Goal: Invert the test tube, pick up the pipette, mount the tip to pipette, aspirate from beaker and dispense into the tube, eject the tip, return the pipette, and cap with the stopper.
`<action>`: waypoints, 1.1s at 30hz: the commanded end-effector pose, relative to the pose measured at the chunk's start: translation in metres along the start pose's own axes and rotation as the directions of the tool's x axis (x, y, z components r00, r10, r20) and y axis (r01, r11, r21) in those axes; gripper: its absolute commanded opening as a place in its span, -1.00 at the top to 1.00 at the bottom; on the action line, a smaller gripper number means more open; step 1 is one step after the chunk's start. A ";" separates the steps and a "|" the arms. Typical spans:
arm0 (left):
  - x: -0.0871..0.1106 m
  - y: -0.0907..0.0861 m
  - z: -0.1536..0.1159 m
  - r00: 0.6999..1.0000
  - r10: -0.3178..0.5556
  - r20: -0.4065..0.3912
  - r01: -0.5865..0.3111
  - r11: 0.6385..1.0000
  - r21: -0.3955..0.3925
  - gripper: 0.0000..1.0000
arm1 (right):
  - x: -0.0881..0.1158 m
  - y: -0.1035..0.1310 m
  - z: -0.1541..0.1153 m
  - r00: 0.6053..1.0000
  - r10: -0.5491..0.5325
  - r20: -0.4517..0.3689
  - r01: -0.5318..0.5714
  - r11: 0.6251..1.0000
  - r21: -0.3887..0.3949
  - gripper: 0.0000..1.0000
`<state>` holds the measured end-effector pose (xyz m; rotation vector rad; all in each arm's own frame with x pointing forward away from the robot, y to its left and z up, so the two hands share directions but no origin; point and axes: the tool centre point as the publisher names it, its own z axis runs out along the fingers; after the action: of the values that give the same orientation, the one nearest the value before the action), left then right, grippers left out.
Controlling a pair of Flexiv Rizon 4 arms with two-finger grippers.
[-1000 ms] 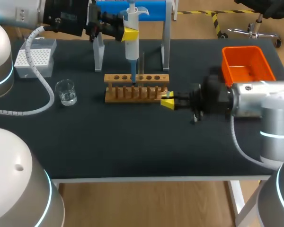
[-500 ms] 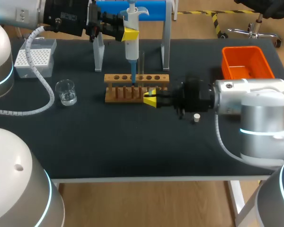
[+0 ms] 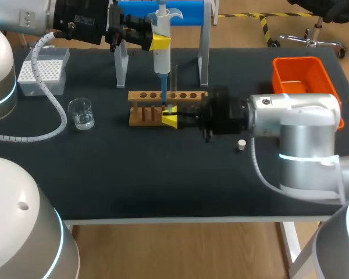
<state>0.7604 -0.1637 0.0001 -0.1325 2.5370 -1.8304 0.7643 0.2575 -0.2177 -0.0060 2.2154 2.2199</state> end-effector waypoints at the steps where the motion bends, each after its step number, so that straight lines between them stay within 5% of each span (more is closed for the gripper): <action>1: 0.000 0.000 -0.001 1.000 0.000 -0.001 0.000 1.000 -0.001 1.00 | 0.000 0.000 0.007 1.000 0.002 0.007 -0.002 1.000 0.000 1.00; 33: 0.000 0.000 -0.001 1.000 0.000 -0.001 0.000 1.000 -0.001 1.00 | 0.002 0.021 0.012 1.000 -0.009 0.010 0.009 0.999 -0.037 1.00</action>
<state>0.7604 -0.1637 0.0001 -0.1325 2.5370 -1.8304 0.7638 0.2726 -0.1960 -0.0065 2.1676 2.2493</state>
